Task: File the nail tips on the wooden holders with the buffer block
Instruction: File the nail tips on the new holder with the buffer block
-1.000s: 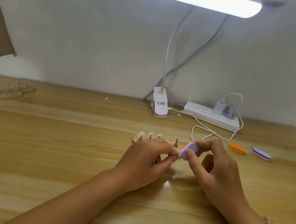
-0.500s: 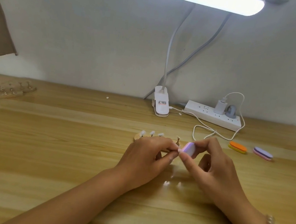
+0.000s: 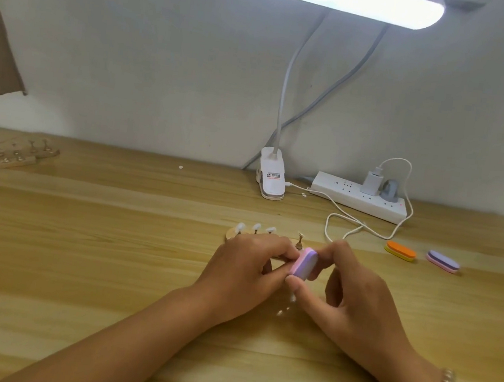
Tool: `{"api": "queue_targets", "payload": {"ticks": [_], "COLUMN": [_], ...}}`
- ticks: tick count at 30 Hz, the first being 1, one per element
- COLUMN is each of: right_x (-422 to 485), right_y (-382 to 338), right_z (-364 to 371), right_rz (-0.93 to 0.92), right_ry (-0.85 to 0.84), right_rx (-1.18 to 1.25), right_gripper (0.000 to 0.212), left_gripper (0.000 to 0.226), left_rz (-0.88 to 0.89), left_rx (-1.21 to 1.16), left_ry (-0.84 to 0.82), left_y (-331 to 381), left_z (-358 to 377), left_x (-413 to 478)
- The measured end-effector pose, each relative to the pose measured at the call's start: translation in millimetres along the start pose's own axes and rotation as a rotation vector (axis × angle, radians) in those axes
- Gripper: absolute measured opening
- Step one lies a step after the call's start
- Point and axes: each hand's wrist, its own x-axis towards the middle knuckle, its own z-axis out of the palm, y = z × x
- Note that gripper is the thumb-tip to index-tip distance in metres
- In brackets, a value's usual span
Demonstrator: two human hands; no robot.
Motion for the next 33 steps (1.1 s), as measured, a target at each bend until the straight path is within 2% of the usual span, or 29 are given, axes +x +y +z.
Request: {"api": "queue_targets", "payload": {"ticks": [4, 9, 15, 20, 23, 33], "right_x": [4.6, -1.6, 5.5, -1.3, 1.7, 1.4], "right_y": [8.0, 0.7, 7.2, -2.8, -1.0, -1.9], "right_z": [-3.0, -1.1, -4.9, -1.6, -2.7, -2.7], "right_rz": [0.140, 0.024, 0.141, -0.014, 0.035, 0.032], "right_ry": [0.024, 0.025, 0.078, -0.001, -0.005, 0.064], "right_rx": [0.042, -0.080, 0.026, -0.109, -0.064, -0.019], "right_gripper": [0.045, 0.037, 0.042, 0.040, 0.042, 0.034], "left_gripper": [0.013, 0.015, 0.009, 0.010, 0.009, 0.017], "left_rz": [0.036, 0.022, 0.002, 0.019, -0.002, -0.028], "left_rx": [-0.029, -0.041, -0.054, -0.028, -0.052, -0.068], "left_ry": [0.026, 0.026, 0.073, 0.030, 0.069, 0.031], "left_y": [-0.1, -1.8, -3.4, -1.9, 0.4, 0.8], "left_z": [2.2, 1.4, 2.8, 1.6, 0.7, 1.1], "left_x": [0.8, 0.2, 2.0, 1.2, 2.0, 2.0]}}
